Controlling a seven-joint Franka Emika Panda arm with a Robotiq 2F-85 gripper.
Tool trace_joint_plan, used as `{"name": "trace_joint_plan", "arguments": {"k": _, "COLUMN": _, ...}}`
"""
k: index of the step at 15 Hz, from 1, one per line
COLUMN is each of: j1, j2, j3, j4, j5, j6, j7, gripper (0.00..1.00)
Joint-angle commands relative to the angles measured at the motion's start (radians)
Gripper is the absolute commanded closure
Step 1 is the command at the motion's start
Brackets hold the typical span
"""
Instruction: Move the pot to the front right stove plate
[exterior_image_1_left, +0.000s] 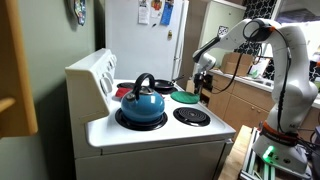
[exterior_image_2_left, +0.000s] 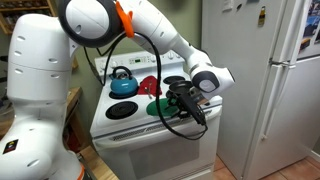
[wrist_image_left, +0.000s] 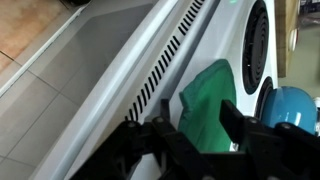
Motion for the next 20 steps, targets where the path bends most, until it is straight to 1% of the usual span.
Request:
{"name": "trace_joint_plan", "arguments": {"k": 1, "j1": 0.004, "j2": -0.004, "j3": -0.003, "j4": -0.022, "j5": 0.028, "j6": 0.019, "j7": 0.003, "gripper": 0.76}}
{"name": "trace_joint_plan", "arguments": {"k": 2, "j1": 0.004, "j2": -0.008, "j3": -0.006, "j4": -0.020, "j5": 0.023, "j6": 0.012, "j7": 0.009, "gripper": 0.83}}
{"name": "trace_joint_plan", "arguments": {"k": 3, "j1": 0.005, "j2": -0.011, "j3": -0.007, "j4": -0.018, "j5": 0.018, "j6": 0.008, "j7": 0.014, "gripper": 0.92}}
{"name": "trace_joint_plan", "arguments": {"k": 4, "j1": 0.005, "j2": -0.016, "j3": -0.008, "j4": -0.017, "j5": 0.016, "j6": 0.003, "j7": 0.022, "gripper": 0.98}}
{"name": "trace_joint_plan", "arguments": {"k": 5, "j1": 0.007, "j2": -0.023, "j3": -0.009, "j4": -0.013, "j5": 0.008, "j6": -0.007, "j7": 0.032, "gripper": 1.00}}
{"name": "trace_joint_plan", "arguments": {"k": 9, "j1": 0.010, "j2": -0.055, "j3": 0.001, "j4": 0.011, "j5": 0.022, "j6": -0.041, "j7": 0.036, "gripper": 0.99}}
{"name": "trace_joint_plan", "arguments": {"k": 11, "j1": 0.014, "j2": -0.072, "j3": 0.010, "j4": 0.033, "j5": 0.031, "j6": -0.092, "j7": 0.021, "gripper": 0.99}}
{"name": "trace_joint_plan", "arguments": {"k": 13, "j1": 0.019, "j2": -0.088, "j3": 0.017, "j4": 0.066, "j5": 0.042, "j6": -0.167, "j7": 0.006, "gripper": 0.99}}
{"name": "trace_joint_plan", "arguments": {"k": 16, "j1": 0.034, "j2": -0.106, "j3": 0.017, "j4": 0.126, "j5": 0.029, "j6": -0.273, "j7": 0.006, "gripper": 0.99}}
{"name": "trace_joint_plan", "arguments": {"k": 18, "j1": 0.045, "j2": -0.109, "j3": 0.018, "j4": 0.176, "j5": 0.029, "j6": -0.315, "j7": -0.003, "gripper": 0.99}}
{"name": "trace_joint_plan", "arguments": {"k": 20, "j1": 0.064, "j2": -0.115, "j3": 0.021, "j4": 0.209, "j5": 0.011, "j6": -0.322, "j7": -0.012, "gripper": 0.99}}
